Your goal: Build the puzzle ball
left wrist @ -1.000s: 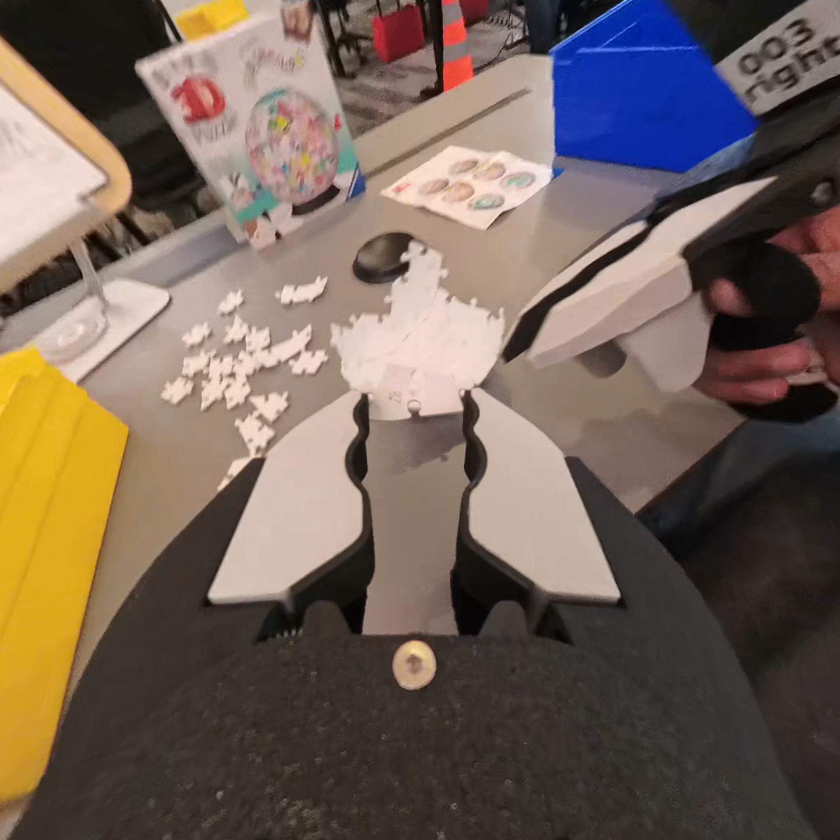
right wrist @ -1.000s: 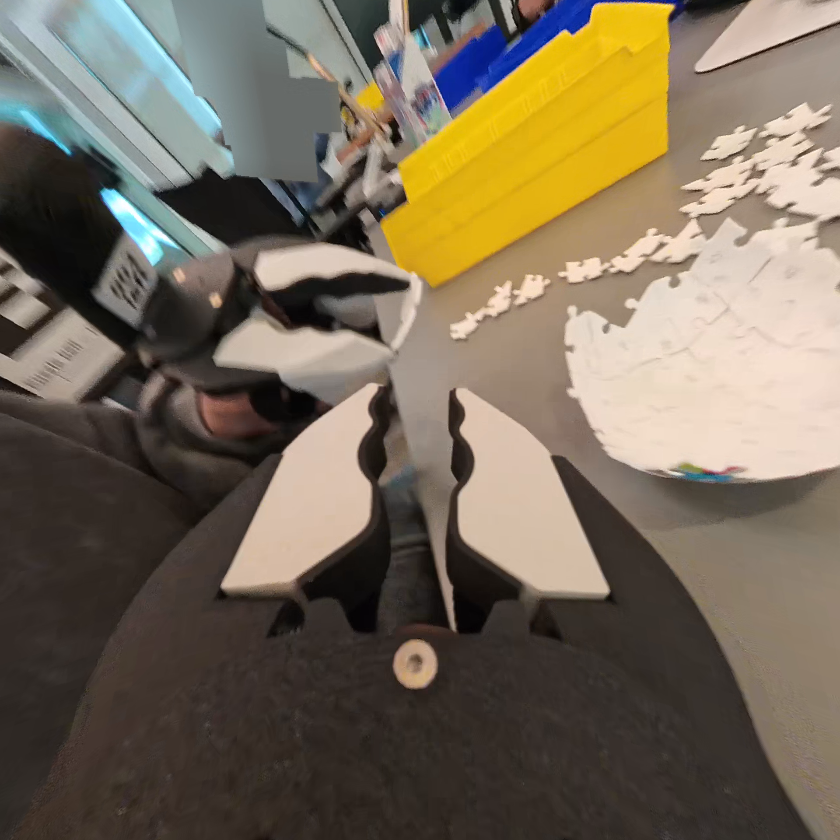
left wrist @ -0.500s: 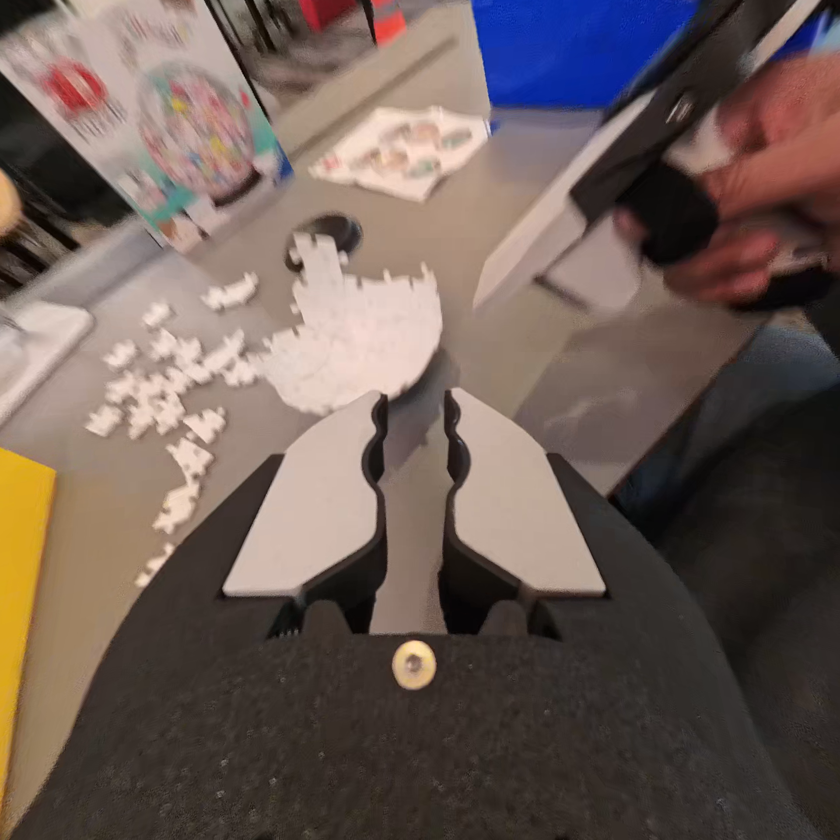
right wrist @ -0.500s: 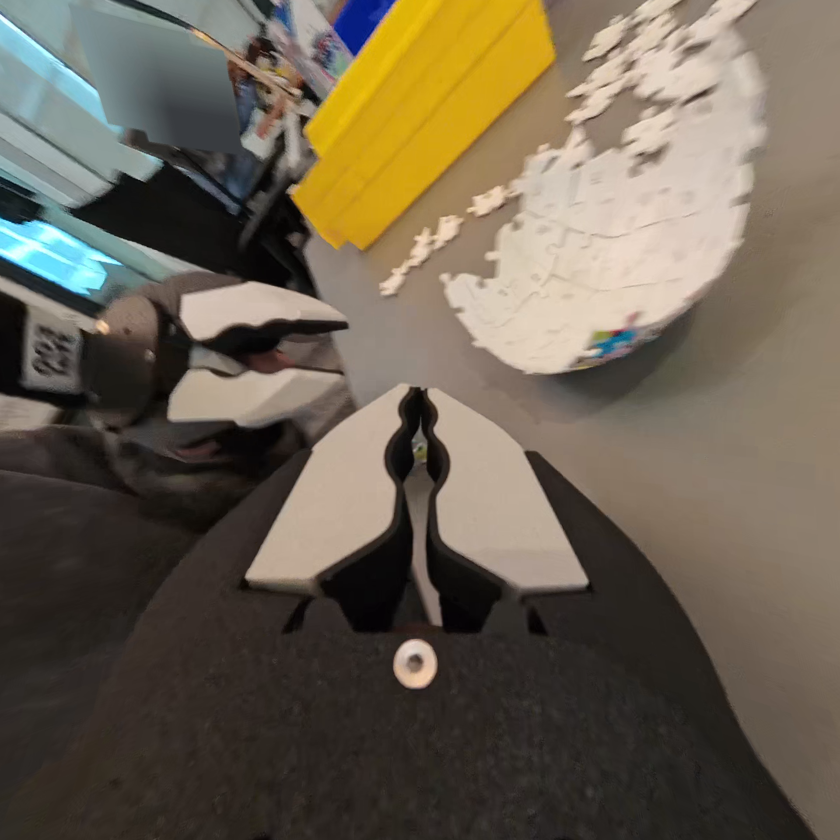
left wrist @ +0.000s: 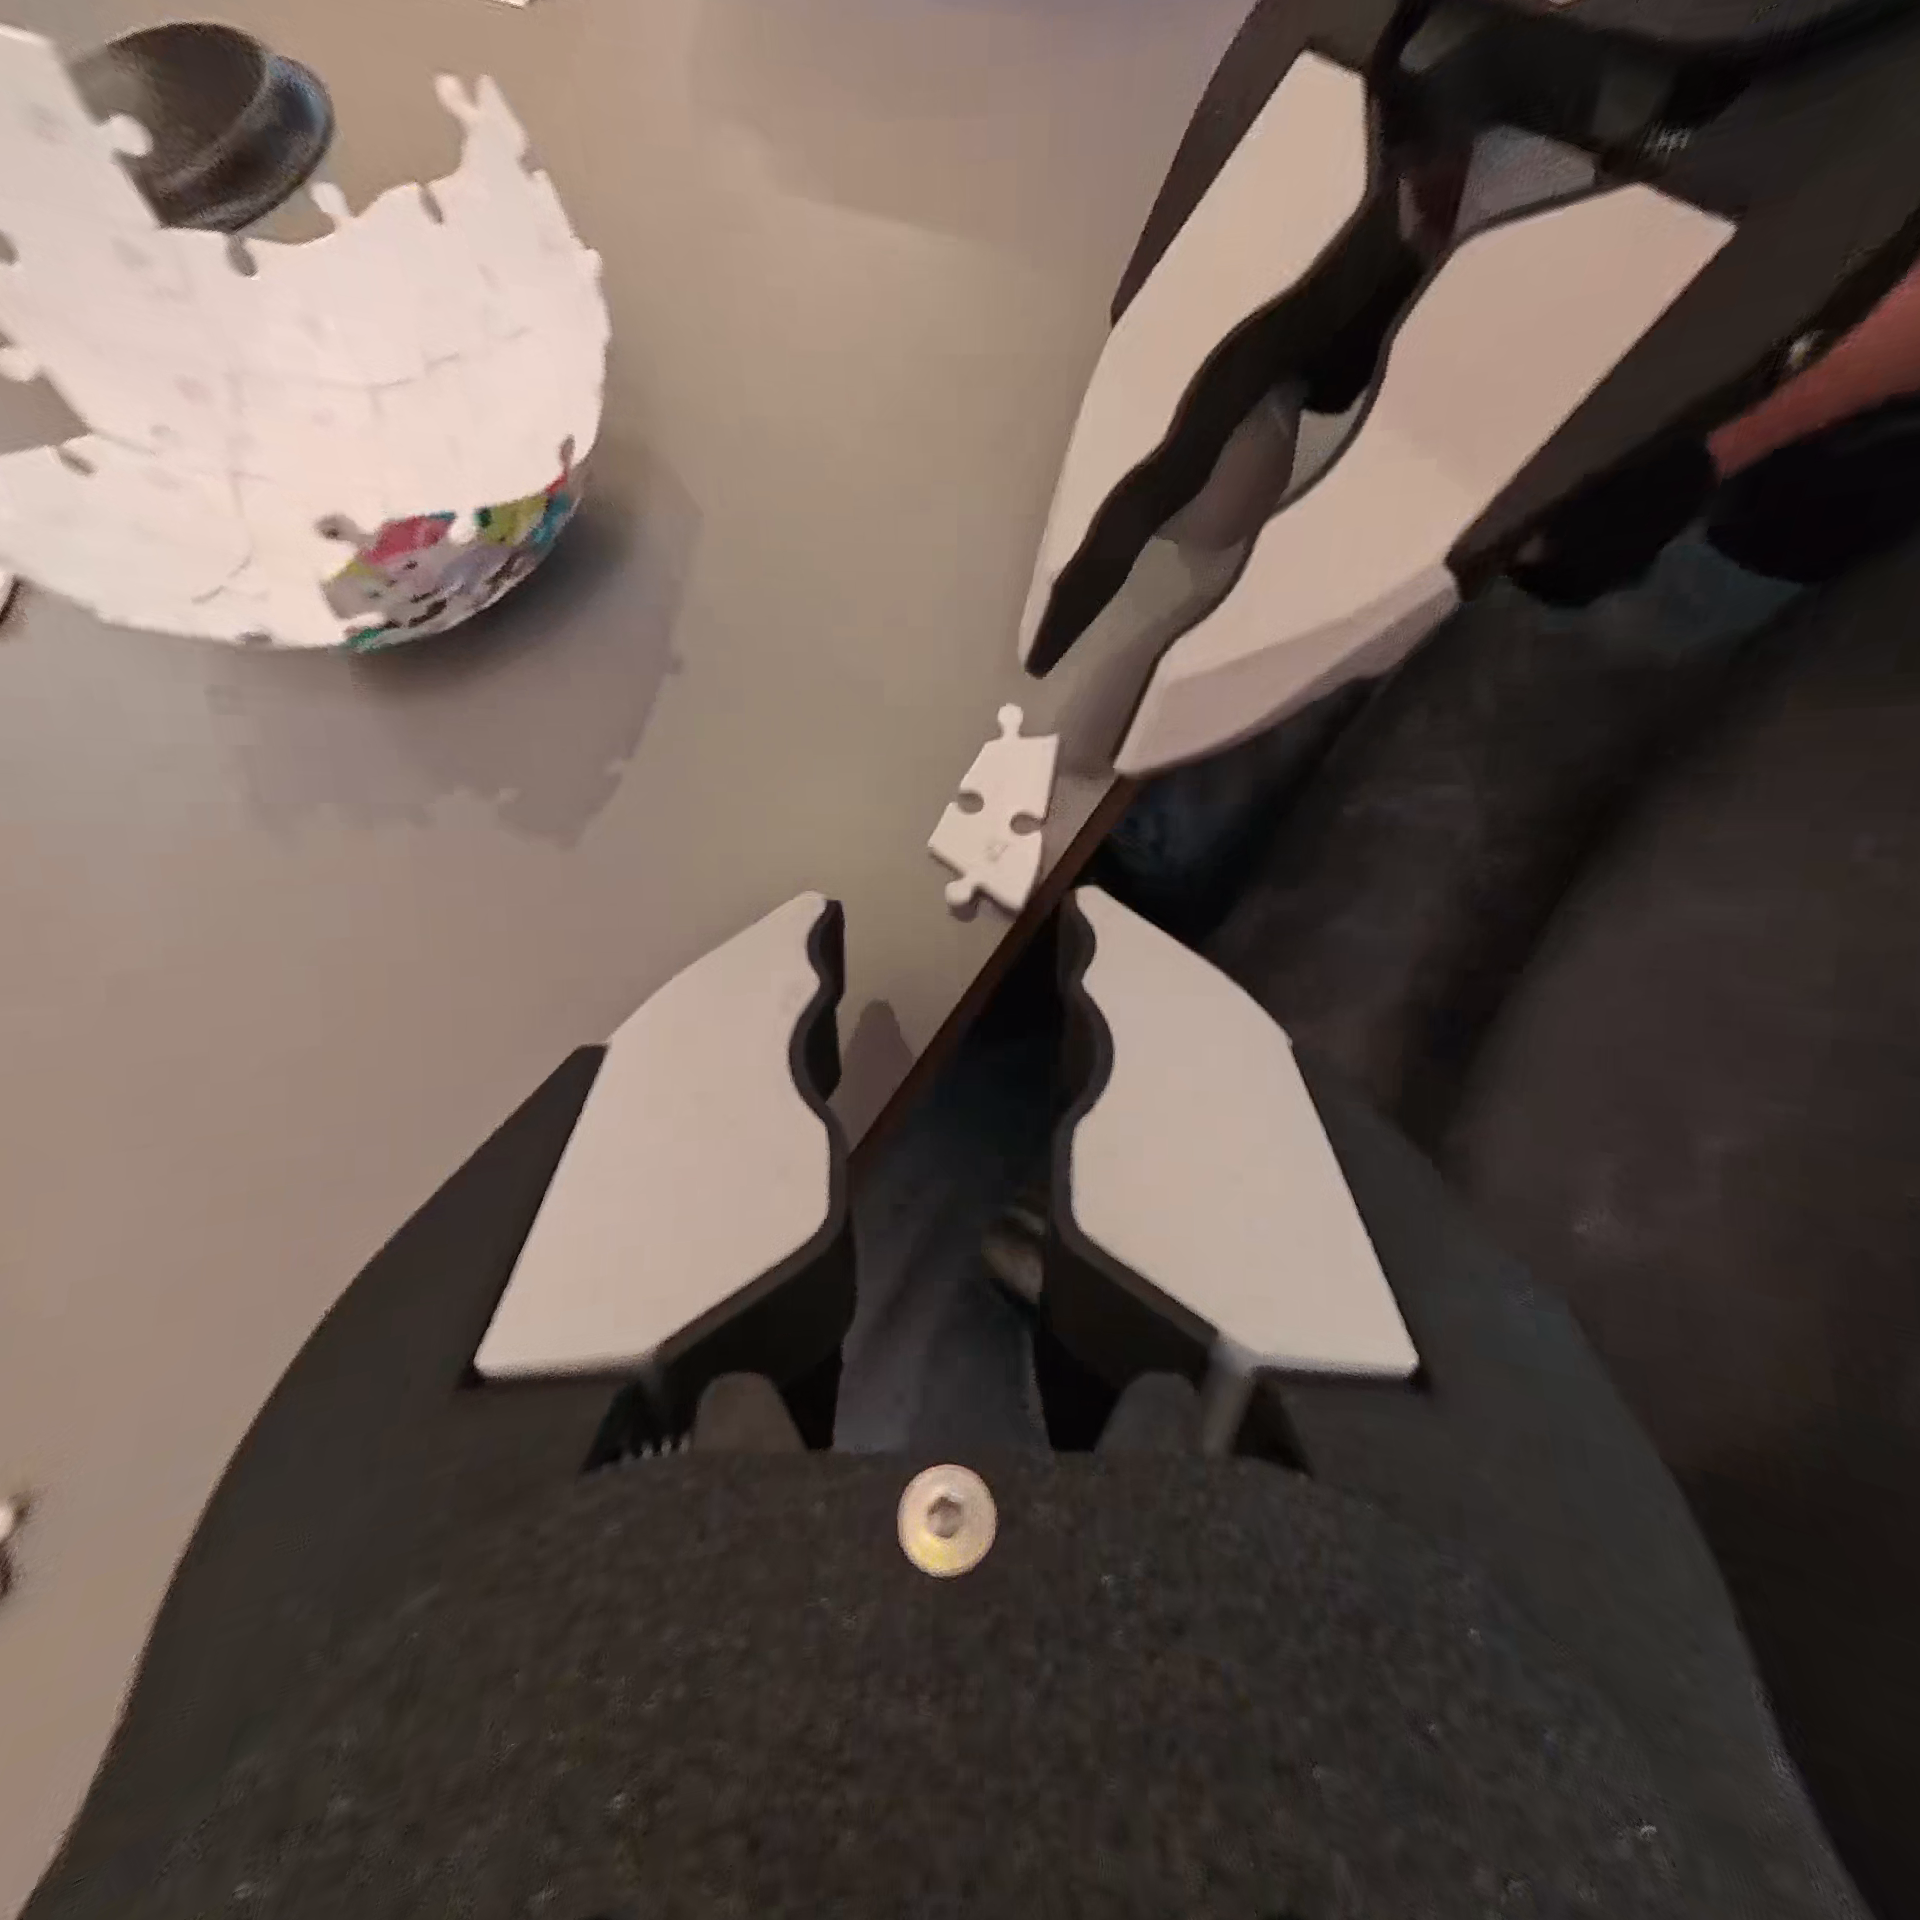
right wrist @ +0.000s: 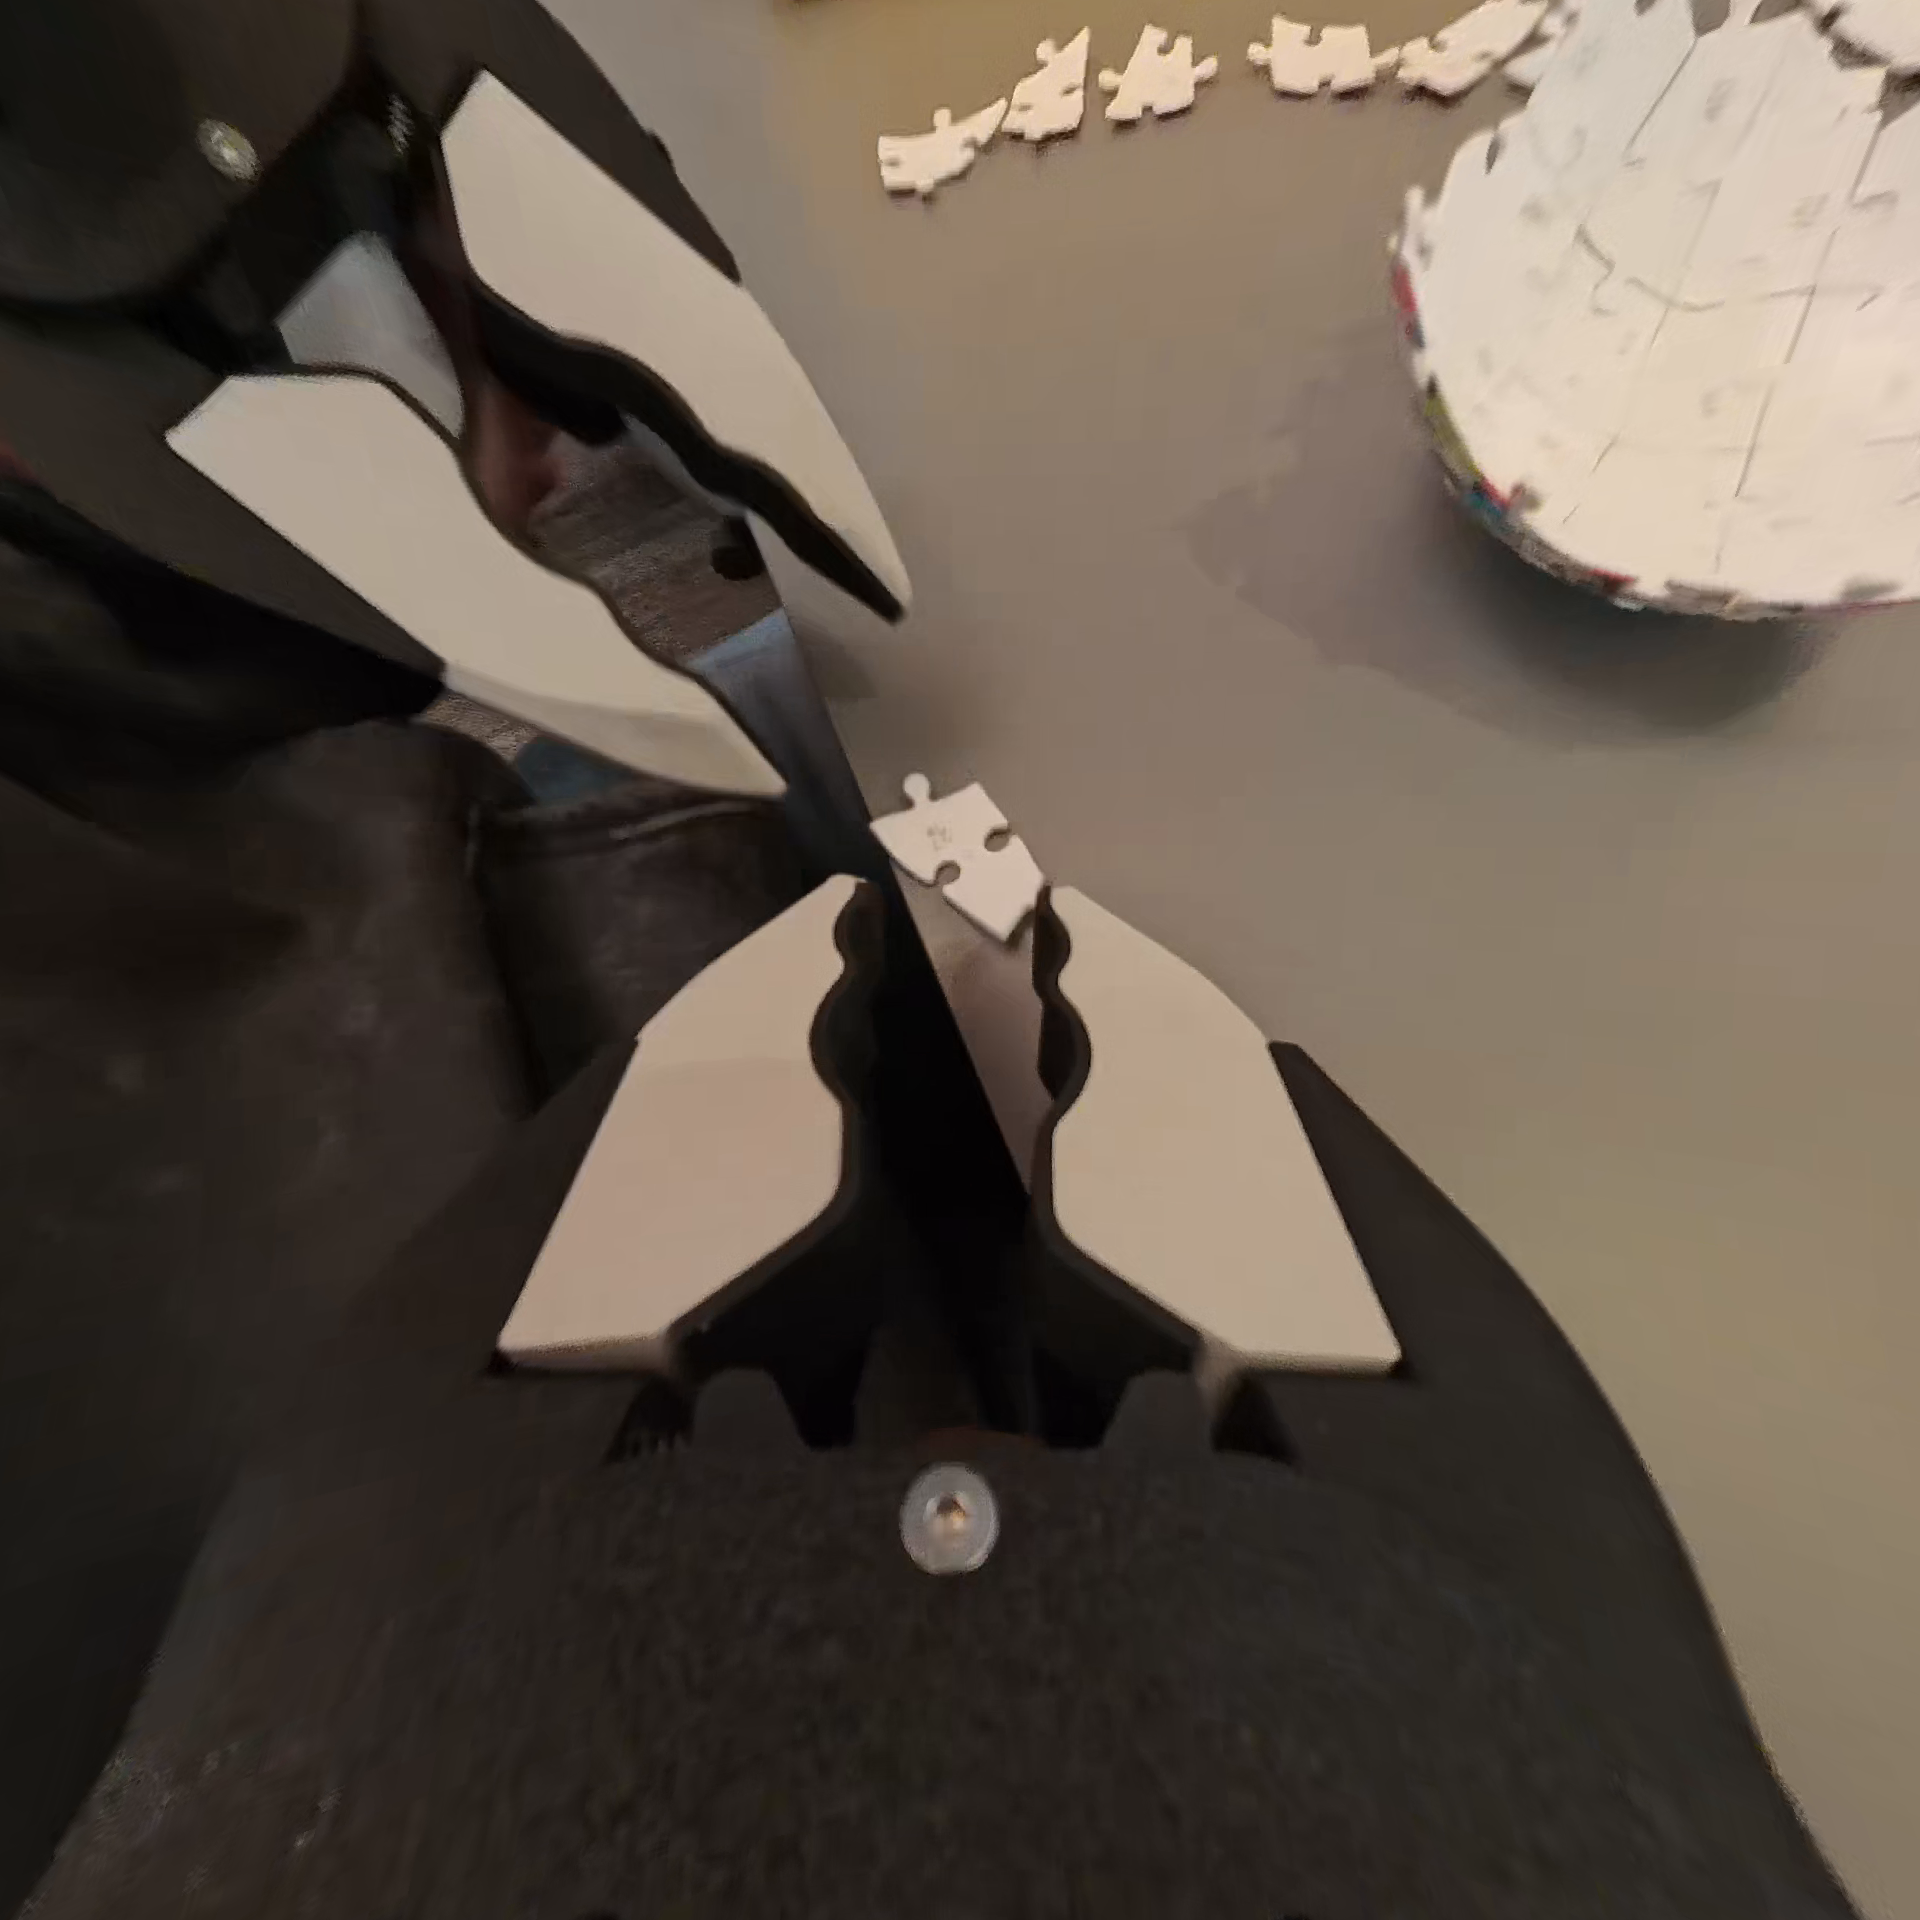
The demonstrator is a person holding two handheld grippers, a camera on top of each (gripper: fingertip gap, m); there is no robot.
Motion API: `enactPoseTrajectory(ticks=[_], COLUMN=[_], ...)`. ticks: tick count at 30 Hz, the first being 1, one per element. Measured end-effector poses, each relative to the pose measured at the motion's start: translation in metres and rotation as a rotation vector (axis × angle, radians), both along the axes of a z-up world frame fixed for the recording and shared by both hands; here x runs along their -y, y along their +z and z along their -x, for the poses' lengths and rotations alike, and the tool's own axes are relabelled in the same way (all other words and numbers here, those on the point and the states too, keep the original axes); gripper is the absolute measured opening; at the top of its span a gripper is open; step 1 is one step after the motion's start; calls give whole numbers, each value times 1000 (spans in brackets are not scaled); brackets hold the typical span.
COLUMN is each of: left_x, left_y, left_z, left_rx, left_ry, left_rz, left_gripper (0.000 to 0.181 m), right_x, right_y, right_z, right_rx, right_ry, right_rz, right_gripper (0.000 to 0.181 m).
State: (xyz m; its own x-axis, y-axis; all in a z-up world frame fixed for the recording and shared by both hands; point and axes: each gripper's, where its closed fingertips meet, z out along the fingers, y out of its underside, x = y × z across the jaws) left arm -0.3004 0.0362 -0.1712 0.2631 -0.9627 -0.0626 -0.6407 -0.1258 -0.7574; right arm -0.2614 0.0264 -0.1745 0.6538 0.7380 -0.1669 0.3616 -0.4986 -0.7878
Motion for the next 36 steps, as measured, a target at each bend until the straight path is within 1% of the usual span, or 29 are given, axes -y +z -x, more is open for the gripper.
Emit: enactPoseTrajectory(ticks=[1, 4, 7, 12, 16, 19, 20, 23, 25, 27, 28, 29, 30, 33, 34, 36], left_x=[-1, 2, 9, 16, 17, 19, 19, 20, 20, 20, 20, 20, 19, 17, 11, -10], left_y=[-3, -14, -19, -21, -21, -21, -21, -21, -21, -21, -20, -20, -20, -11, -3, 13], left_z=[-4, -11, -15, -22, -23, -24, -25, -25, -25, -25, -24, -24, -23, -22, -22, -20], left_rx=[-14, -57, -58, -52, -55, -53, -51, -49, -48, -47, -46, -46, -46, 16, 61, 154], left_ry=[-4, -39, -71, -89, -92, -89, -88, -83, -80, -78, -76, -72, -69, -37, -10, 94], left_rz=[-10, -4, 37, 58, 58, 61, 60, 55, 52, 53, 52, 52, 55, 109, 133, 186], left_gripper=[38, 26, 27, 29, 29, 29, 29, 29, 29, 29, 29, 29, 29, 31, 31, 31], right_x=[1, 3, 1, -9, -14, -19, -21, -22, -23, -23, -23, -23, -23, -24, -28, -39], right_y=[1, -3, -9, -10, -13, -8, -7, -10, -7, -10, -11, -13, -12, -3, 5, 29], right_z=[2, 5, 4, -2, -6, -14, -16, -12, -4, 1, 3, 3, 3, -1, -5, -19], right_rx=[2, 10, 19, 17, 72, 89, 76, -7, -71, -95, -97, -91, -98, -110, -120, -111], right_ry=[-3, -1, -8, -27, -20, -50, -67, -64, -41, -29, -23, -28, -31, -28, -29, -19], right_rz=[-15, 9, 31, 50, 61, 46, 67, 200, 240, 288, 309, 324, 334, 311, 282, 178], right_gripper=[26, 20, 20, 19, 22, 18, 15, 17, 18, 16, 7, 4, 3, 2, 2, 2])
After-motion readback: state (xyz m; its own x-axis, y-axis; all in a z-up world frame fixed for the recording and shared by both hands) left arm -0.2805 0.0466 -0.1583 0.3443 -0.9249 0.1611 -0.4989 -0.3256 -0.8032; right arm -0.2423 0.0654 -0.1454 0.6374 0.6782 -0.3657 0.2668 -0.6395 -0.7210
